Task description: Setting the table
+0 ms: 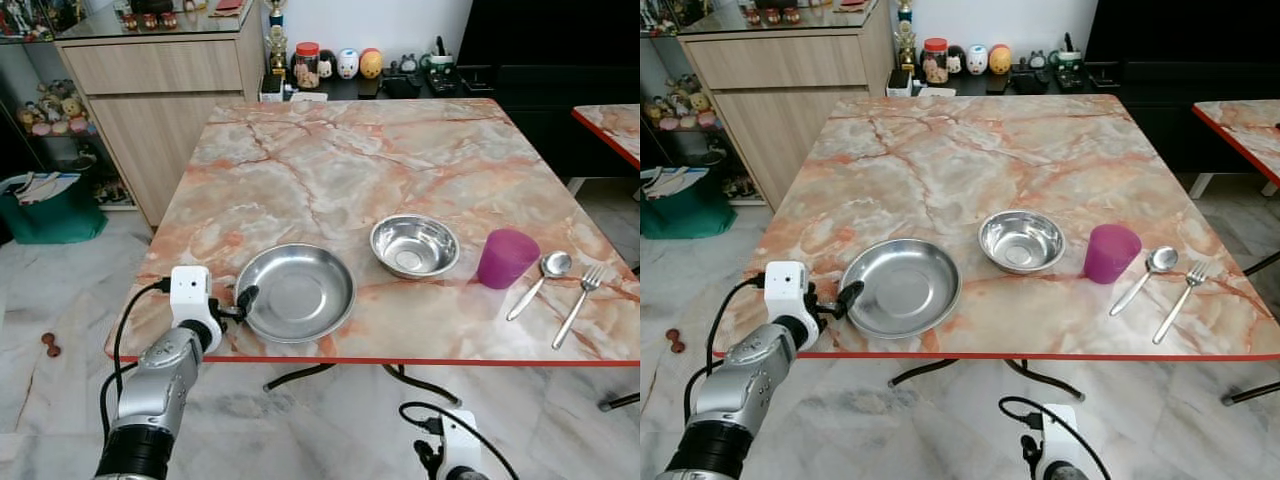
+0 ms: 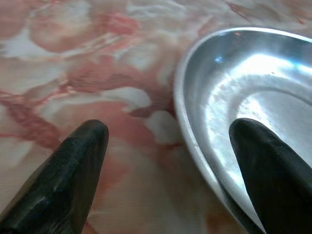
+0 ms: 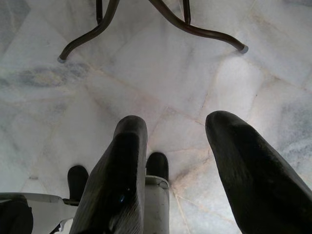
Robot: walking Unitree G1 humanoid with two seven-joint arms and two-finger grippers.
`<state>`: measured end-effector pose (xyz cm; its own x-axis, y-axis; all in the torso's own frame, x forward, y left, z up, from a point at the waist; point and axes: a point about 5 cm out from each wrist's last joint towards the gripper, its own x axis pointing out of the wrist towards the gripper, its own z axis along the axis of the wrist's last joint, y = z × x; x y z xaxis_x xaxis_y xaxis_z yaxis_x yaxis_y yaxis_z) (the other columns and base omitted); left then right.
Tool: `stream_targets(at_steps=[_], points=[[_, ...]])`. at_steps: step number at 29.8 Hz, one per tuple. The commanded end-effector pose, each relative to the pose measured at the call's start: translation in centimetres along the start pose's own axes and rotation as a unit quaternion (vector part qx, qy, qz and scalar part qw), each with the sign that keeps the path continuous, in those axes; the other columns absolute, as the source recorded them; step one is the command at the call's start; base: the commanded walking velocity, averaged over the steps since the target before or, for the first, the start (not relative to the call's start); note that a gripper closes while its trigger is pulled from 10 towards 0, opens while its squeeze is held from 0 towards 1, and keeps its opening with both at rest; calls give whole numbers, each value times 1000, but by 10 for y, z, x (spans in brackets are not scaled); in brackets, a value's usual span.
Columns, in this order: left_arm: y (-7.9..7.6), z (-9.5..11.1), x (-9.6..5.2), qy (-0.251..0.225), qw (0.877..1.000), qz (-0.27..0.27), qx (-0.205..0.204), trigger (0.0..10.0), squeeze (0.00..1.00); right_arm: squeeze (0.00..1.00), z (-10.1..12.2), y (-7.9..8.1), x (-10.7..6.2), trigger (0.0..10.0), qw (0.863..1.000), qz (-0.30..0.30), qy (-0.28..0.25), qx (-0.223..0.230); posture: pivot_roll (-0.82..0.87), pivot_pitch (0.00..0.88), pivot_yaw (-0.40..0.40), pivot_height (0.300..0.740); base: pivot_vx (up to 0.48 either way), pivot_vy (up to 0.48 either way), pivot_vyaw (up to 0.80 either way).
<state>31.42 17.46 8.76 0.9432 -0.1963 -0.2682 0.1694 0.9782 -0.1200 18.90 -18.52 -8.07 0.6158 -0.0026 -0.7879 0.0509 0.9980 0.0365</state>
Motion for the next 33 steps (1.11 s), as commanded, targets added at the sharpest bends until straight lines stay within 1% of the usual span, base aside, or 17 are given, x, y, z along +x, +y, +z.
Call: stream_targets(at_steps=[1, 4, 5, 6, 7, 15, 22, 25, 33], points=[[-3, 1, 2, 5, 1000, -9, 12, 10000, 0, 0, 5, 2, 1, 10000, 1000, 2, -10, 0, -32, 0, 17, 732, 0, 0, 0], [-4, 0, 2, 7, 1000, -13, 10, 10000, 0, 0, 5, 2, 1, 10000, 1000, 2, -9, 0, -33, 0, 17, 732, 0, 0, 0], [-5, 0, 2, 7, 1000, -13, 10, 6235, 0, 0, 5, 1, 1, 10000, 1000, 2, -9, 0, -33, 0, 17, 732, 0, 0, 0], [-5, 0, 2, 8, 1000, -13, 11, 157, 0, 0, 5, 1, 1, 10000, 1000, 2, -9, 0, -32, 0, 16, 732, 0, 0, 0], [-5, -1, 2, 8, 1000, -13, 12, 0, 0, 0, 5, 1, 1, 10000, 1000, 2, -9, -1, -32, 0, 15, 732, 0, 0, 0], [-5, 0, 2, 8, 1000, -15, 16, 0, 0, 0, 6, 2, 1, 10000, 1000, 5, -11, -2, -31, 0, 15, 732, 0, 0, 0], [-3, 2, 1, 2, 1000, -7, 27, 0, 0, 0, 8, 4, 2, 10000, 1000, 6, -14, -2, -27, 0, 13, 732, 0, 0, 0], [-3, 2, 1, 2, 999, -6, 38, 0, 0, 0, 8, 3, 2, 10000, 1000, 5, -13, -4, -23, 0, 11, 732, 0, 0, 0], [-3, 2, 0, 2, 999, -5, 41, 0, 0, 0, 6, 2, 1, 10000, 1000, 4, -10, -3, -22, 0, 10, 732, 0, 0, 0]])
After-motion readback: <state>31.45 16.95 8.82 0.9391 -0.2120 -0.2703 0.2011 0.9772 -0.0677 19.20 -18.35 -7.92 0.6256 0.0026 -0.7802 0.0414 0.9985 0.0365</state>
